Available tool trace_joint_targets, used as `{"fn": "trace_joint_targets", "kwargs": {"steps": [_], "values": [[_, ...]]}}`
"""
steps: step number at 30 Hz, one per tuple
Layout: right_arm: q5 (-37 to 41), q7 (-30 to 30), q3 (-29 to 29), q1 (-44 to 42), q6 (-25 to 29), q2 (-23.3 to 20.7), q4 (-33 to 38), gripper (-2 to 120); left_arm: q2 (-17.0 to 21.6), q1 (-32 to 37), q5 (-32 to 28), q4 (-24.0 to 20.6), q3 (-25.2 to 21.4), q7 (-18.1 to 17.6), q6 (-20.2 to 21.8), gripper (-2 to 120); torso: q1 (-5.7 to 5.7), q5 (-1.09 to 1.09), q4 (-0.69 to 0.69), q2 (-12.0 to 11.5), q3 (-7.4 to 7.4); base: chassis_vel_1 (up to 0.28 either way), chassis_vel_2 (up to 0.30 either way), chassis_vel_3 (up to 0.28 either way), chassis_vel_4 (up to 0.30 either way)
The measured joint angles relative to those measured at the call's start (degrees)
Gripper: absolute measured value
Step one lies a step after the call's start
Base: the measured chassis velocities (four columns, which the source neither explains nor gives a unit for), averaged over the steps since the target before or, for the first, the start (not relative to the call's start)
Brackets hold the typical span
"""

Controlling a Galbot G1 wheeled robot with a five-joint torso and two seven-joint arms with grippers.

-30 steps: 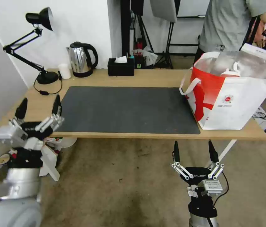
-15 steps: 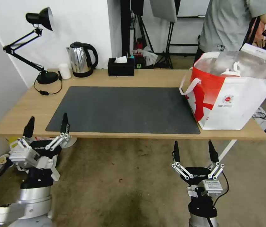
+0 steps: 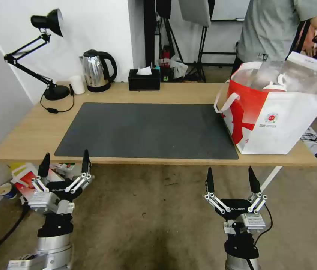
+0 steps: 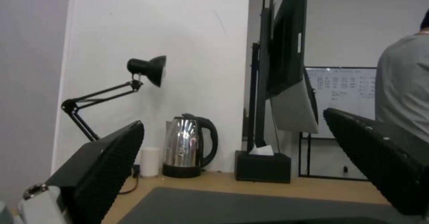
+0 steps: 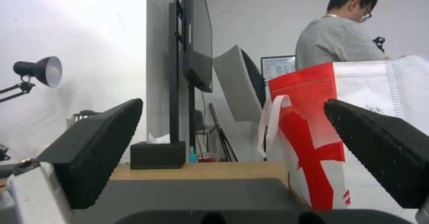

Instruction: Pick up the trash from the table and place it into the takeout bag.

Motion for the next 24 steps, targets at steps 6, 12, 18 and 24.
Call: {"fn": "trace_joint_targets", "kwargs": {"steps": [6,12,18,24], "values": [[0.0,0.0,0.0,0.0,0.0,0.0,0.0,100,0.2,0.6,1.0,0.3,1.1,0.1,-0.5,100,0.00,0.00,0.00,0.0,0.00,0.000,0.000,0.000,0.000],[0.0,0.0,0.0,0.0,0.0,0.0,0.0,100,1.1,1.1,1.7,1.0,1.5,0.4,-0.9,100,0.00,0.00,0.00,0.0,0.00,0.000,0.000,0.000,0.000],[0.0,0.0,0.0,0.0,0.0,0.0,0.0,100,1.4,2.0,2.4,2.2,2.0,1.0,-2.2,100,0.00,0.00,0.00,0.0,0.00,0.000,0.000,0.000,0.000],[0.0,0.0,0.0,0.0,0.0,0.0,0.0,100,1.8,2.6,2.5,2.9,2.2,1.9,-3.3,100,0.00,0.00,0.00,0.0,0.00,0.000,0.000,0.000,0.000]]}}
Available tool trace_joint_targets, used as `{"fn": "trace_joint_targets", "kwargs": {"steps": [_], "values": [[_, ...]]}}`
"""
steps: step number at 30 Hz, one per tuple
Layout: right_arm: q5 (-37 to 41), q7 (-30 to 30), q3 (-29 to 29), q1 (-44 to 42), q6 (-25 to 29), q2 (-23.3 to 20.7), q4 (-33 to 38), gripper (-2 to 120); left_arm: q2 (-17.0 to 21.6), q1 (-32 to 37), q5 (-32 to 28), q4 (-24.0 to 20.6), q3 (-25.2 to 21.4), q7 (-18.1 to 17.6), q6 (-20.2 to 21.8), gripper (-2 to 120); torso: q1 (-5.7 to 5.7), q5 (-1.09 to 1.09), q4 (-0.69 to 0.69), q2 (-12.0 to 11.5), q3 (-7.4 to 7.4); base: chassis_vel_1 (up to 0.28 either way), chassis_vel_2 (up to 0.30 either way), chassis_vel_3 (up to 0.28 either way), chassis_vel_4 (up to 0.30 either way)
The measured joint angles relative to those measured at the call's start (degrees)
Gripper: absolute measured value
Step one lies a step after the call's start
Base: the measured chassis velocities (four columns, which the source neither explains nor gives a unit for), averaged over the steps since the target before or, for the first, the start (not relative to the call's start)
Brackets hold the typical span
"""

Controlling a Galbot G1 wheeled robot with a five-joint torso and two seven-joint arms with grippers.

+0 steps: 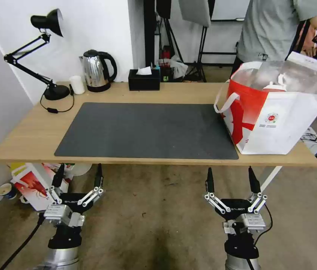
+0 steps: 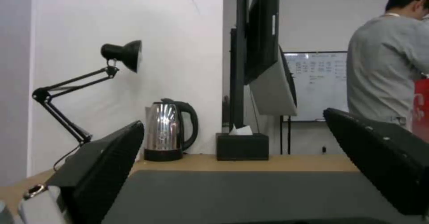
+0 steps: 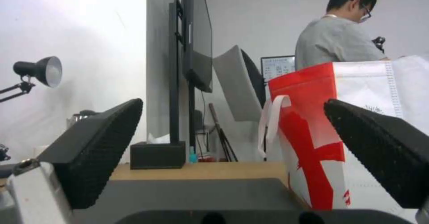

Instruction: Pick up the trash from the table and place it into the takeout bag.

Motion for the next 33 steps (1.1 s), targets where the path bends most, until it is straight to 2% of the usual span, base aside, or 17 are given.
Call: {"fn": "trace_joint_targets", "kwargs": {"steps": [33], "values": [[0.0,0.0,0.0,0.0,0.0,0.0,0.0,100,1.0,0.5,0.4,0.5,0.0,0.7,-1.0,100,0.00,0.00,0.00,0.0,0.00,0.000,0.000,0.000,0.000]]}}
